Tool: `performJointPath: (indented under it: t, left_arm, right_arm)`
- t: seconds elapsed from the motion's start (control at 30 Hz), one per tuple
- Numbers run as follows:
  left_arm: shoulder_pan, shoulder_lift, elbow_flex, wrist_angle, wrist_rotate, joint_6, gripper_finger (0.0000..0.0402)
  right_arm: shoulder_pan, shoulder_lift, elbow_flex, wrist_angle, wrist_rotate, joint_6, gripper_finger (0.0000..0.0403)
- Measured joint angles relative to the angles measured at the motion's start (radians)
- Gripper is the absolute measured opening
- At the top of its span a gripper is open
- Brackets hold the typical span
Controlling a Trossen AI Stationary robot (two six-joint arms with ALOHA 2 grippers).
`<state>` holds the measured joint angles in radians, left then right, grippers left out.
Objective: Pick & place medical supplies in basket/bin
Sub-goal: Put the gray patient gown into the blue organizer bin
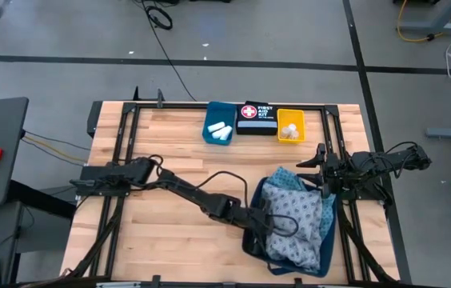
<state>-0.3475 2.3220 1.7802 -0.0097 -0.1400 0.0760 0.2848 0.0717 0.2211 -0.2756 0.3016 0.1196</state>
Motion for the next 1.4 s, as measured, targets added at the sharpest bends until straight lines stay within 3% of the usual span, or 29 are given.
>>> performJointPath:
  t: [0.1, 0.27, 0.43, 0.77, 1.4]
  left_arm:
    - [-0.012, -0.004, 0.004, 0.0, -0.032, 0.046, 0.0093]
    - [-0.033, -0.004, 0.021, -0.02, -0.18, 0.117, 0.0177]
    - [-0.057, -0.004, 0.068, -0.1, -0.308, 0.199, 0.0224]
    - [-0.123, -0.005, 0.212, -0.327, -0.485, 0.306, 0.0229]
    - [-0.151, -0.078, 0.267, -0.666, -0.581, 0.342, 0.0244]
  right_arm:
    - [0.0, 0.0, 0.0, 0.0, -0.001, 0.0, 0.0162]
    - [0.0, 0.0, 0.0, -0.001, -0.003, 0.004, 0.0162]
    - [0.0, 0.0, 0.0, -0.002, -0.002, 0.004, 0.0162]
    - [0.0, 0.0, 0.0, -0.002, -0.002, 0.004, 0.0162]
    - [0.0, 0.0, 0.0, -0.004, 0.0, 0.007, 0.0162]
